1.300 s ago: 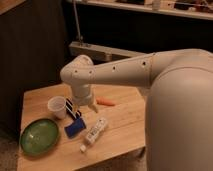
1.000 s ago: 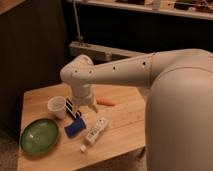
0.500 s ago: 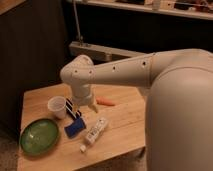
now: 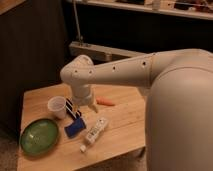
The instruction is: Push the ceramic bowl across the table
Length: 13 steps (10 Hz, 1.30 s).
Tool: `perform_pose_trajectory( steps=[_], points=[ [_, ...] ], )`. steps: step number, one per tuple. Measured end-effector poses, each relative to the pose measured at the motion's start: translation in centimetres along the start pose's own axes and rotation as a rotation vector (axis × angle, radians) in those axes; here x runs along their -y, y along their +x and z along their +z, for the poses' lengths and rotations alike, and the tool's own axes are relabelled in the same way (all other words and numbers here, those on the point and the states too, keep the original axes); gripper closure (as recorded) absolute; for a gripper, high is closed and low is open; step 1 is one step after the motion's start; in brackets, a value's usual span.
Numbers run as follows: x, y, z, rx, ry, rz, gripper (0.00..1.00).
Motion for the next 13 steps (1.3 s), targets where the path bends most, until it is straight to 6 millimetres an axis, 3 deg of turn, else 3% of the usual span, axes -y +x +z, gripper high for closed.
perform_pose_trajectory(
  steps=[13],
  points=[
    [0.00,0.00,-0.24,0.010,-0.017,-0.005,0.35]
  ],
)
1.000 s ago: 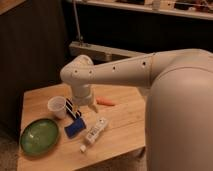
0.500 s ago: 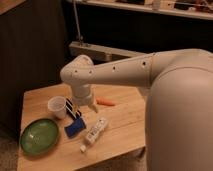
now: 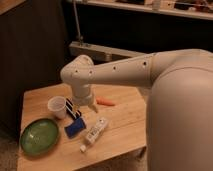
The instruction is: Push the ceramic bowl across the table
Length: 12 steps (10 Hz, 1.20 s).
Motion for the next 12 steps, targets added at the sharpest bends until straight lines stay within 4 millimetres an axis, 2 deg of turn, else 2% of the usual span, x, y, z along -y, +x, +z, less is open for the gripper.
perform_pose_trajectory(
  steps=[3,5,6,8,10,11,12],
  points=[
    [-3.4,0.2,-1.8,0.085,-0.203,-0.105,0.35],
    [-8.5,-0.5,-3.0,0.129,-0.356,-0.208,0.36],
    [-10.6,-0.6,-3.2,0.139,-0.384,-0.250,0.40],
    [-15.4,-1.1,-3.2,0.148,-0.428,-0.341,0.60],
    [-18.9,-1.1,-2.1,0.132,-0.459,-0.417,0.80],
    [-20.0,-0.8,-1.0,0.110,-0.464,-0.445,0.91],
    [-20.5,-0.4,0.1,0.086,-0.460,-0.466,0.98]
  ],
)
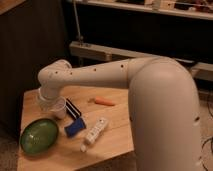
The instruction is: Push the ceramic bowl across the table
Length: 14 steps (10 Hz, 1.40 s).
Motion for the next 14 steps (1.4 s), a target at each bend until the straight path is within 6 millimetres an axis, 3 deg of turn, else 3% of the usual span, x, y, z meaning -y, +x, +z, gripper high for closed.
perform_pose_trajectory(
  steps=[6,9,14],
  points=[
    [1.4,3.9,7.8,-0.150,0.081,-0.056,1.00],
    [2.7,4.8,11.2,-0.208,0.140,-0.077,1.00],
    [5.6,4.1,12.4,-0.231,0.200,-0.029,1.00]
  ],
)
